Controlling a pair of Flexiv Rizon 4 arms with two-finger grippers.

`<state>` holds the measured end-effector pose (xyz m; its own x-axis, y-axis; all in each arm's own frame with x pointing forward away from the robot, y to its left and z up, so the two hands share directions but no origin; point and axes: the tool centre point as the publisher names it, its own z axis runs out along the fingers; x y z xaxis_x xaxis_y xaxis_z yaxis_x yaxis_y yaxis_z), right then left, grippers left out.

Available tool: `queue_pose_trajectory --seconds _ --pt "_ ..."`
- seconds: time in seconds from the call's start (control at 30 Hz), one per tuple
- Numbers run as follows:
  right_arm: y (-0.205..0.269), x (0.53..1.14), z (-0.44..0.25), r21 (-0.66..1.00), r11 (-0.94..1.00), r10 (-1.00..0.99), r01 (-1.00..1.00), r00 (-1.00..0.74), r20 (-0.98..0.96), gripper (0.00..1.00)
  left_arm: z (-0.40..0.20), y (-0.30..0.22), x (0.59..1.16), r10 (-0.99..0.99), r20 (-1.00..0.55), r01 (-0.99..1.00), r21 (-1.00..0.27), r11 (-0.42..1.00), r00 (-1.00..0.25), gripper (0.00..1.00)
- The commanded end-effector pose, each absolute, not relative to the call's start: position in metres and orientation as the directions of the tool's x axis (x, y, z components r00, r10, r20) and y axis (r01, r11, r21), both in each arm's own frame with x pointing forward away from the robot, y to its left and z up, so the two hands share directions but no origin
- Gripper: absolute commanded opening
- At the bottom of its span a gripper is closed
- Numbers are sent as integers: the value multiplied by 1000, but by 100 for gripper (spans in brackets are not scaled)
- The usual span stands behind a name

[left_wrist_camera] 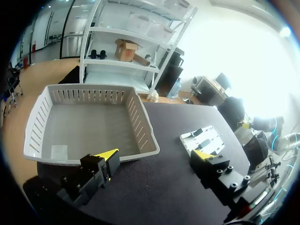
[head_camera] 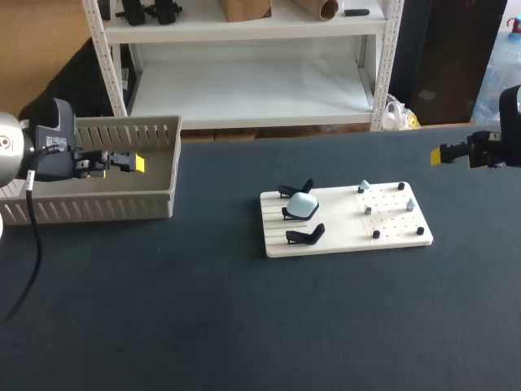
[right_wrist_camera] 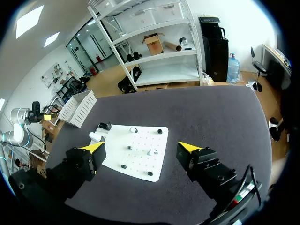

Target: Pick up each earbud case from the left stands, insert the matching earbuds, close the lid, and place the case in the box.

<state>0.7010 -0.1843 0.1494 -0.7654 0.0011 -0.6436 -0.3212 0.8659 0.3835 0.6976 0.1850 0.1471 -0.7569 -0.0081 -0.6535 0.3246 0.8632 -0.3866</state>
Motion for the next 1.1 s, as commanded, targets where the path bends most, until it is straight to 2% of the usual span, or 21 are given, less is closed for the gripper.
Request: queue_pose_trajectory --seconds 0.03,0.97,1.1 --pt "-185 701 149 384 865 0 -322 -766 -643 100 148 185 699 -6 -651 324 -386 864 -759 100" --pt "-185 701 149 384 865 0 -322 -766 -643 100 148 185 699 -6 -651 324 -386 864 -759 100" --pt "-185 701 149 384 865 0 -322 -766 -643 100 152 174 701 48 -668 396 -381 835 -743 100"
